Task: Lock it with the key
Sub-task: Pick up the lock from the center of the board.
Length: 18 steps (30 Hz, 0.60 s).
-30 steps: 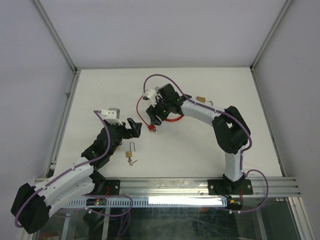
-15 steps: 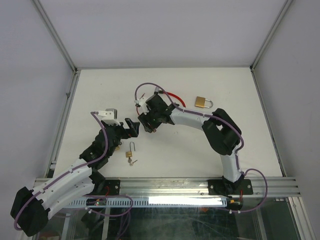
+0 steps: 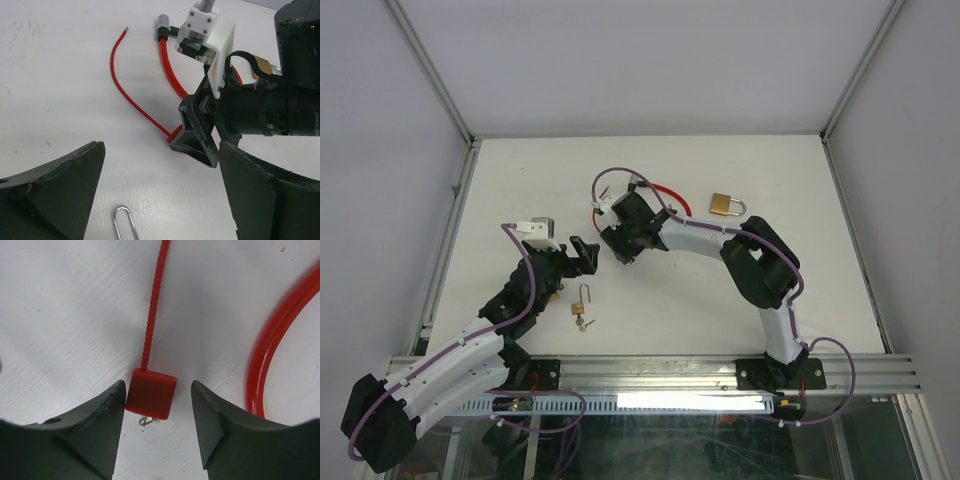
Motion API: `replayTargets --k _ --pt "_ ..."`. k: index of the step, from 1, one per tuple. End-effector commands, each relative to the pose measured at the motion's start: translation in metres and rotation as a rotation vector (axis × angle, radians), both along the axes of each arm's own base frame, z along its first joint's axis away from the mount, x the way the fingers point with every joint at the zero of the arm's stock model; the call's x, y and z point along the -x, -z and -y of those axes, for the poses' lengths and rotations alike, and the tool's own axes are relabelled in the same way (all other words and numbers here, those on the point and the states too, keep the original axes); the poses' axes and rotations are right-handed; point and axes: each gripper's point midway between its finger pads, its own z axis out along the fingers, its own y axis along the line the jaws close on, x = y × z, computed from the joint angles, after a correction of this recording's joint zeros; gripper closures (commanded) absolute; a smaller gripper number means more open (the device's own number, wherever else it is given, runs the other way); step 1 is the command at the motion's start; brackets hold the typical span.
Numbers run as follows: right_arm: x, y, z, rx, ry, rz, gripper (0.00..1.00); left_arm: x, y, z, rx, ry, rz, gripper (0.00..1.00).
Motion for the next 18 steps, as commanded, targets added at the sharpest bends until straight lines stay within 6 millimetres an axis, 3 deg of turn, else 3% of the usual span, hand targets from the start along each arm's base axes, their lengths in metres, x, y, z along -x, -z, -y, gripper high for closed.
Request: replayTargets --k 1,5,12,15,18 --pt "-0.005 -0.001 -0.005 -0.005 -0.002 0.042 0.43 -0.003 -0.013 -0.001 0.036 -0.013 0.037 0.01" --pt "-0.007 0.003 -0.004 0.009 -0.002 0.047 0.45 -0.003 -0.013 0.0 0.036 -0.009 0.036 0.01" --pt "-0.004 0.0 -0.002 0.017 -0.023 0.046 0.6 -0.002 -0.015 0.001 0.036 0.006 0.046 0.01" --pt "-0.002 -0.016 0.0 -0.03 -0.058 0.034 0.74 0.0 -0.019 0.005 0.029 0.034 0.06 0.01" --pt "-0.002 -0.049 0.006 -0.128 -0.104 0.016 0.89 0.004 -0.03 0.015 0.03 0.112 0.116 0.03"
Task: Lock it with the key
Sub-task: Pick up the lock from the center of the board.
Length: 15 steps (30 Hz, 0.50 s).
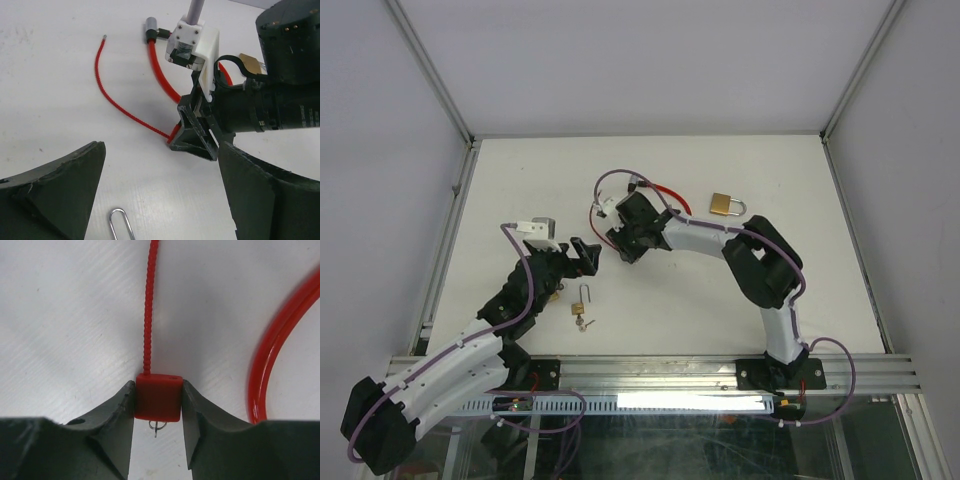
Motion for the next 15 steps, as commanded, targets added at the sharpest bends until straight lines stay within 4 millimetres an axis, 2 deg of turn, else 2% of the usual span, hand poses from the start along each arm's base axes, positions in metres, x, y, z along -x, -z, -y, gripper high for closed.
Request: replayTargets --k 1,3,7,12,15 --pt "-0.002 -0.068 0.004 -0.186 -0.085 -0.003 0.93 0.005 -0.032 0.018 0.029 0.13 0.14 0.04" --pt "-0.003 -0.089 0.017 -0.267 -0.105 -0.048 1.0 0.014 -0.047 0.032 0.044 0.236 0.224 0.04" --pt "0.007 -0.12 0.041 -0.411 -0.16 -0.181 1.0 0.032 -0.081 0.055 0.037 0.419 0.456 0.05" --pt "0.028 -0.138 0.069 -0.527 -0.202 -0.349 1.0 0.053 -0.098 0.079 -0.078 0.61 0.72 0.06" --pt "0.035 -0.151 0.086 -0.589 -0.21 -0.406 1.0 0.065 -0.1 0.09 -0.21 0.705 0.9 0.06"
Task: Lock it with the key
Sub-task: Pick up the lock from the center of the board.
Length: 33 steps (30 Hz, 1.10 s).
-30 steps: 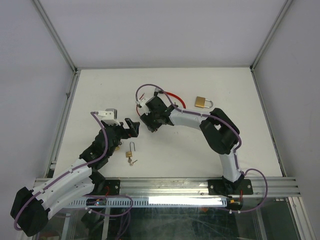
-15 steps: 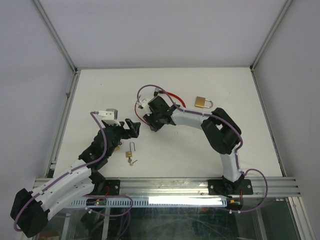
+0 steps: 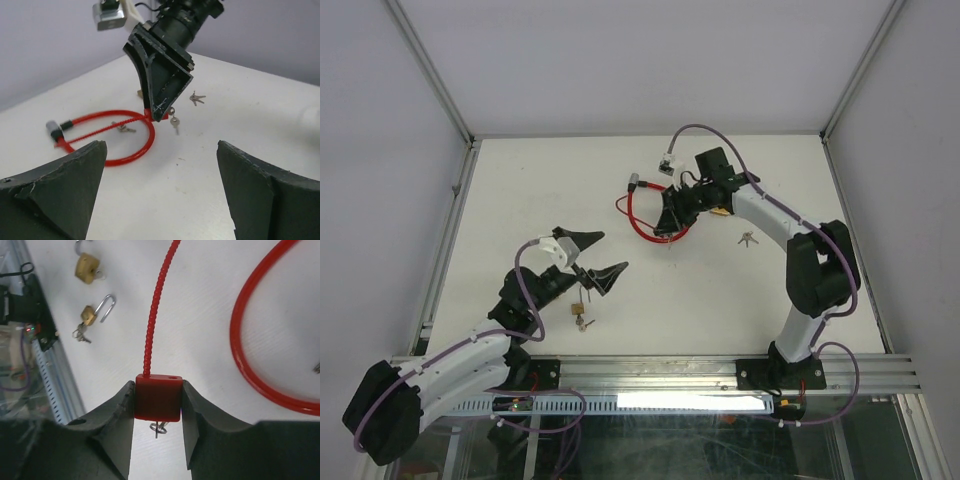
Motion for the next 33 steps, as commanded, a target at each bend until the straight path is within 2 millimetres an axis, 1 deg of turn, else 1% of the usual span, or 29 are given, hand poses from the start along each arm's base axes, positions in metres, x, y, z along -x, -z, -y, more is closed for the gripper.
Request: replayTargets --k 1,4,7,9,11,16,17,19,25,30,33 --pt "0.042 -0.045 0.009 -0.185 -0.14 -0.116 1.0 0.031 -0.044 0.021 -0.103 0.185 0.508 0.06" --pt "0.05 -0.052 0.019 -0.205 -0.161 -0.129 1.0 0.03 -0.039 0.034 -0.224 0.242 0.625 0.06" --pt "0.063 -0.054 0.021 -0.224 -0.209 -0.155 1.0 0.017 -0.03 0.047 -0.351 0.28 0.656 0.07" --pt "0.067 -0.053 0.021 -0.235 -0.226 -0.178 1.0 0.008 -0.022 0.055 -0.429 0.3 0.656 0.08" --pt "0.069 -0.055 0.02 -0.247 -0.248 -0.188 1.0 0.004 -0.016 0.064 -0.47 0.327 0.652 0.1" --pt "0.077 -0.055 0.017 -0.265 -0.283 -0.213 1.0 -0.001 -0.001 0.088 -0.519 0.401 0.646 0.16" --pt "0.078 -0.055 0.016 -0.268 -0.29 -0.215 1.0 -0.001 0.005 0.091 -0.533 0.417 0.635 0.17" --pt "0.081 -0.056 0.014 -0.273 -0.301 -0.219 1.0 -0.001 0.007 0.098 -0.537 0.44 0.631 0.19" --pt "0.087 -0.055 0.011 -0.277 -0.33 -0.232 1.0 -0.007 0.012 0.108 -0.553 0.454 0.643 0.25" --pt "0.088 -0.052 0.009 -0.275 -0.336 -0.242 1.0 -0.004 0.013 0.114 -0.521 0.482 0.639 0.34" --pt "0.089 -0.053 0.008 -0.28 -0.339 -0.248 1.0 0.001 0.013 0.117 -0.488 0.502 0.644 0.42"
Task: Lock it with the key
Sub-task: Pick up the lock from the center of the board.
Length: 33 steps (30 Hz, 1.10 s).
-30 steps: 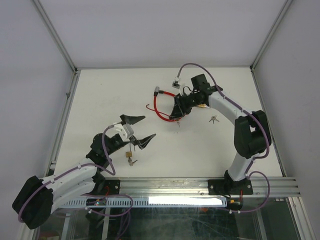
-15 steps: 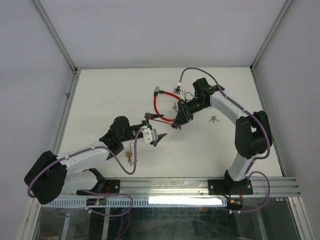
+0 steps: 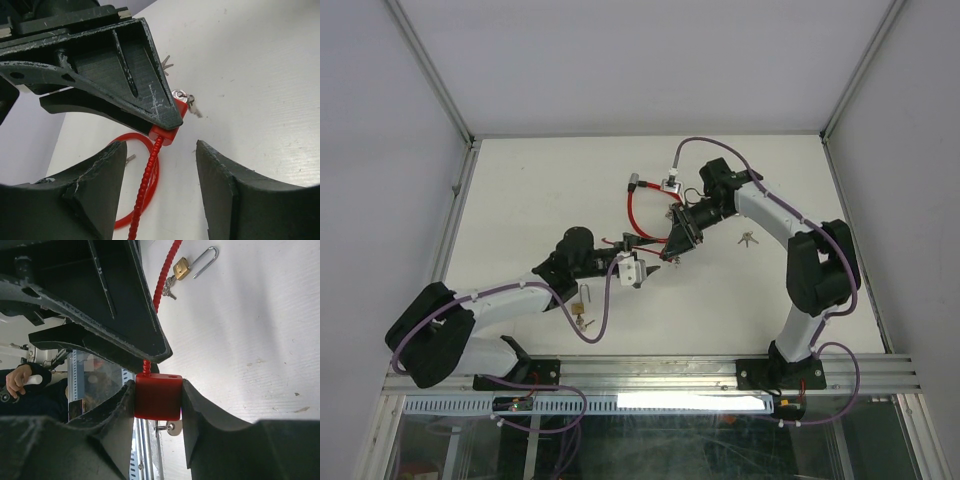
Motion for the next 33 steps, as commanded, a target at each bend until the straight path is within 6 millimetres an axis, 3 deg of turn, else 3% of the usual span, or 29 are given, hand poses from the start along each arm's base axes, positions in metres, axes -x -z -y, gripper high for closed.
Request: replayTargets --k 1,13,21,25,29,31,33 --pt "-0.001 -0.021 -0.008 -0.079 -0.03 0.017 1.0 0.011 -0.032 0.015 0.103 0.1 0.074 0.44" --pt "0.005 -0.022 -0.012 -0.09 -0.053 0.008 1.0 0.013 -0.021 0.023 0.101 0.125 0.04 0.56" --pt "0.006 -0.022 -0.013 -0.099 -0.058 -0.007 1.0 0.017 -0.023 0.026 0.113 0.151 0.023 0.71" --pt "0.007 -0.023 -0.014 -0.108 -0.061 -0.024 1.0 0.021 -0.026 0.027 0.125 0.174 0.017 0.81" --pt "0.008 -0.022 -0.015 -0.114 -0.063 -0.042 1.0 0.025 -0.028 0.026 0.13 0.186 0.021 1.0" --pt "0.007 -0.021 -0.015 -0.11 -0.061 -0.047 0.95 0.026 -0.029 0.025 0.13 0.189 0.021 1.0" --pt "0.007 -0.021 -0.015 -0.107 -0.063 -0.044 0.83 0.025 -0.028 0.025 0.128 0.183 0.022 1.0"
